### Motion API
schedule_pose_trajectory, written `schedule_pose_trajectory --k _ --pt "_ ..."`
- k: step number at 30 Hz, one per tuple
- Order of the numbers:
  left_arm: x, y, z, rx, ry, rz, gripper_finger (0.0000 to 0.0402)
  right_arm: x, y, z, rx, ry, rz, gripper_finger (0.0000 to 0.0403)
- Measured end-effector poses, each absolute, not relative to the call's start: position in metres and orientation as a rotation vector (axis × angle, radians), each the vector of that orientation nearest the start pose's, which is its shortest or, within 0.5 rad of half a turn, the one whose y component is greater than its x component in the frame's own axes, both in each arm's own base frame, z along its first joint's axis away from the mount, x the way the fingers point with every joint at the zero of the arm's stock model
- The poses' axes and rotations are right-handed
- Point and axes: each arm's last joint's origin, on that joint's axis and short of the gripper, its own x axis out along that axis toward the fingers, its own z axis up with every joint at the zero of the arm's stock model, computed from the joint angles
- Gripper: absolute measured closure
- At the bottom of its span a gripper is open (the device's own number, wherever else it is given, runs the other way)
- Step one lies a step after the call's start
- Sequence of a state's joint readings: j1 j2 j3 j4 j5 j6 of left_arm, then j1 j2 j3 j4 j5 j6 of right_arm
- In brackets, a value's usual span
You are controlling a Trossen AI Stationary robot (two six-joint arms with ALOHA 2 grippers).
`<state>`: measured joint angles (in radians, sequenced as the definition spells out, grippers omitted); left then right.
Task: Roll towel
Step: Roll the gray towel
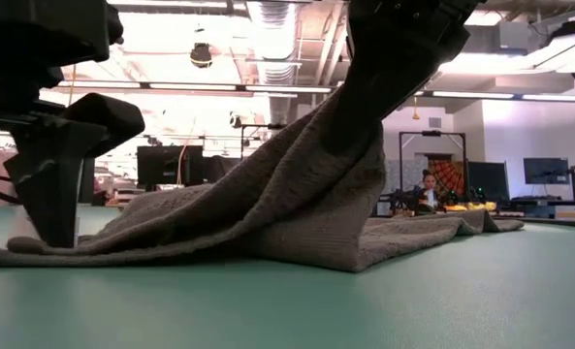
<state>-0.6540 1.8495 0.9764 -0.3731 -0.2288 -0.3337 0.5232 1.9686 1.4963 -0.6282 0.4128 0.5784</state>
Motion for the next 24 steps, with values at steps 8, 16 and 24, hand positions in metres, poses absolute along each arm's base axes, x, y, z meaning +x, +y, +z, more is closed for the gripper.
schedule_pose_trajectory --k 8,16,24 --pt "0.264 -0.192 0.116 0.228 1.178 -0.164 0.0388 0.362 0.196 0.205 0.065 0.959 -0.185 0.0381" --pt "0.251 -0.176 0.154 0.315 1.131 -0.136 0.0398 0.365 0.203 0.208 0.141 0.945 -0.088 0.0381" --pt "0.226 -0.151 0.216 0.263 1.046 -0.072 0.0400 0.375 0.224 0.223 0.223 0.752 0.080 0.0381"
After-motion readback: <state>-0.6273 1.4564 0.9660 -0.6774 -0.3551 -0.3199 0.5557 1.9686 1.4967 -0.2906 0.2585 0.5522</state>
